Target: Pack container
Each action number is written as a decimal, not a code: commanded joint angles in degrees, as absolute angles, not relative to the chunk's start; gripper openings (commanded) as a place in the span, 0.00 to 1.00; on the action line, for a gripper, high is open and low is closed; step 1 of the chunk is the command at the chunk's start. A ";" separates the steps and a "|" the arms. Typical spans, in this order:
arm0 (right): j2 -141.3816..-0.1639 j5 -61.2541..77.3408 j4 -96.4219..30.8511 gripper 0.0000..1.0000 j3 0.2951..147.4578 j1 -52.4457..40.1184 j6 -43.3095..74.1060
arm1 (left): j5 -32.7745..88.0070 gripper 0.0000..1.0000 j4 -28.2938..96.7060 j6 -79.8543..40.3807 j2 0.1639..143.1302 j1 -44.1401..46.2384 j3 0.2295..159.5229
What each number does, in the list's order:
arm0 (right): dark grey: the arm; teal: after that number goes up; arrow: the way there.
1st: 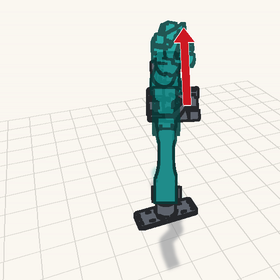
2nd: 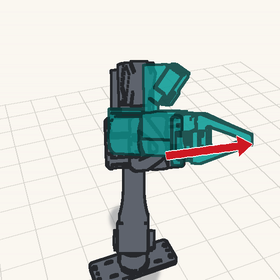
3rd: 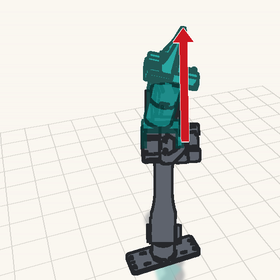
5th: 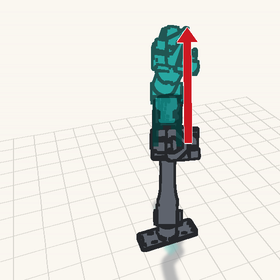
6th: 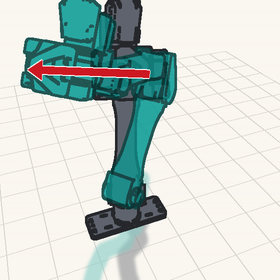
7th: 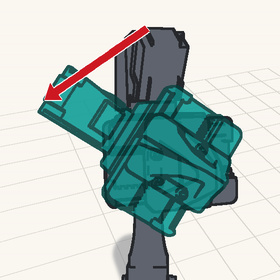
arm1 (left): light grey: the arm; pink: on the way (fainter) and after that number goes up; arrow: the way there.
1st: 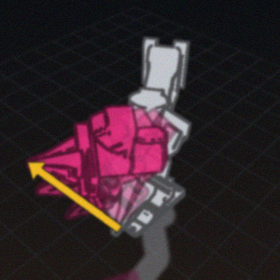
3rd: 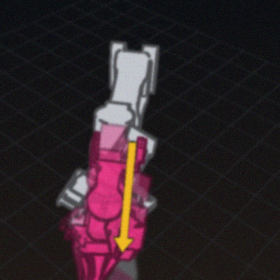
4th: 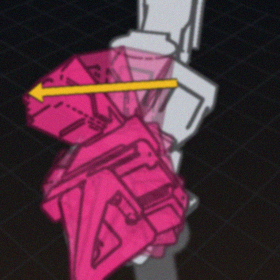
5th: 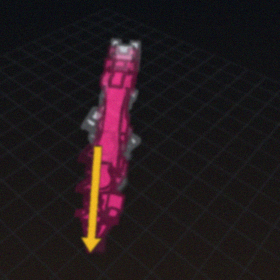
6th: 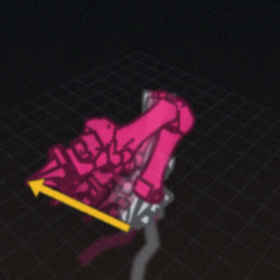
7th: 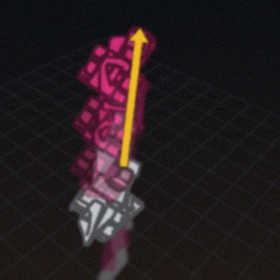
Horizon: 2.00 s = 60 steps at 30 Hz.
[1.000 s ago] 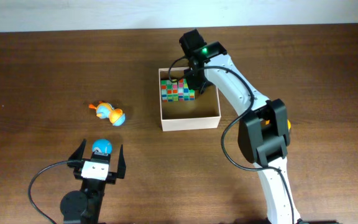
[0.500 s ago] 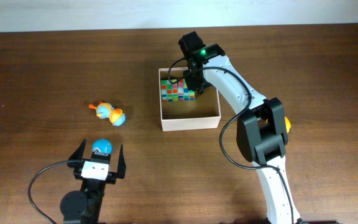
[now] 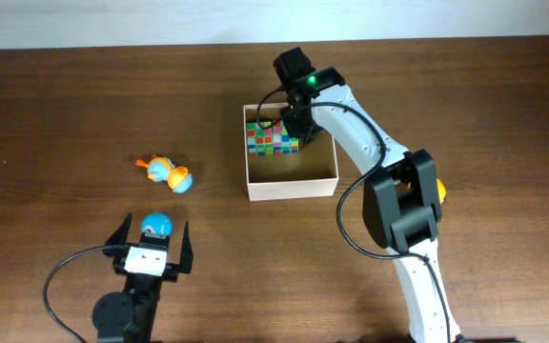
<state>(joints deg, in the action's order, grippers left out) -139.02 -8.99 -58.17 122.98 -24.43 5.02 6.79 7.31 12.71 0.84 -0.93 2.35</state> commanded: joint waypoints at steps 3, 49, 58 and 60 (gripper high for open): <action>-139.57 -8.62 -57.25 0.18 122.67 -24.69 2.76 | 6.37 0.99 7.18 13.37 0.34 -1.28 1.96; -135.76 -1.72 -97.34 0.98 163.30 -14.87 15.03 | 6.37 0.99 7.16 13.37 0.34 -1.28 1.96; -135.55 -0.38 -97.36 0.99 160.81 -6.85 13.37 | 6.37 0.99 7.18 13.37 0.34 -1.28 1.96; -134.50 -0.45 -97.36 0.99 159.02 -5.98 12.23 | 6.35 0.99 7.18 13.37 0.34 -1.28 1.96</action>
